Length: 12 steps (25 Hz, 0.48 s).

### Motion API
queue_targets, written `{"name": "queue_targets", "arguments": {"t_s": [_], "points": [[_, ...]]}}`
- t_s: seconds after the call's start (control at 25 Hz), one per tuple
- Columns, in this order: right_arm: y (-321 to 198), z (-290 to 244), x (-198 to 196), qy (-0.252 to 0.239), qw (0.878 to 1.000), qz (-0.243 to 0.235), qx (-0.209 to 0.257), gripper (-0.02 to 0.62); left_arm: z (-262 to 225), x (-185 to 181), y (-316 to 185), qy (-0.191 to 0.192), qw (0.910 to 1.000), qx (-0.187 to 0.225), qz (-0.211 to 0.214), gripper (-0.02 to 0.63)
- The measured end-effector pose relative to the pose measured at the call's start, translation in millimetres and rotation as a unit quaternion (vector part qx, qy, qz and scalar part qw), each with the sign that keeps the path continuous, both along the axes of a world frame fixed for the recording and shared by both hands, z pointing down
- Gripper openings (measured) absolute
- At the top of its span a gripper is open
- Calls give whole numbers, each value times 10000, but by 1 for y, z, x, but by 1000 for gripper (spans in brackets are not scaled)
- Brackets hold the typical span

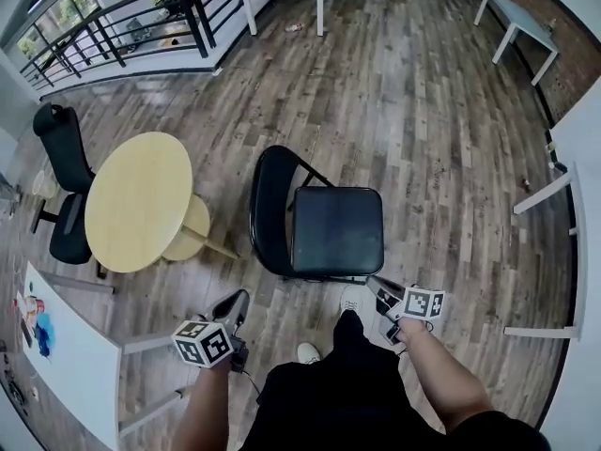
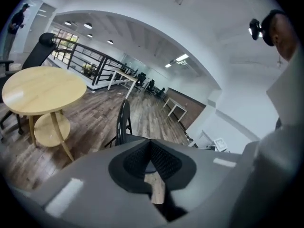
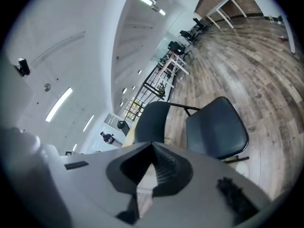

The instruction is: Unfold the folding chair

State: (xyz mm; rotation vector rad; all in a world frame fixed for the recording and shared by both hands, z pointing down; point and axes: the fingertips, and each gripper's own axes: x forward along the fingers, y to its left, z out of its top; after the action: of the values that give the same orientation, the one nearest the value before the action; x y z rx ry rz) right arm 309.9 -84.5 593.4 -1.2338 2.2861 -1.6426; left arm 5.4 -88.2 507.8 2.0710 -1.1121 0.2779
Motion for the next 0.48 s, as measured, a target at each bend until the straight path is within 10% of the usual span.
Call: {"name": "queue_targets", "arguments": {"t_s": [0.48], "points": [[61,-176,-66,2106,9540,-797,1979,5,-70,88,57,20,9921,430,1176,6]]}}
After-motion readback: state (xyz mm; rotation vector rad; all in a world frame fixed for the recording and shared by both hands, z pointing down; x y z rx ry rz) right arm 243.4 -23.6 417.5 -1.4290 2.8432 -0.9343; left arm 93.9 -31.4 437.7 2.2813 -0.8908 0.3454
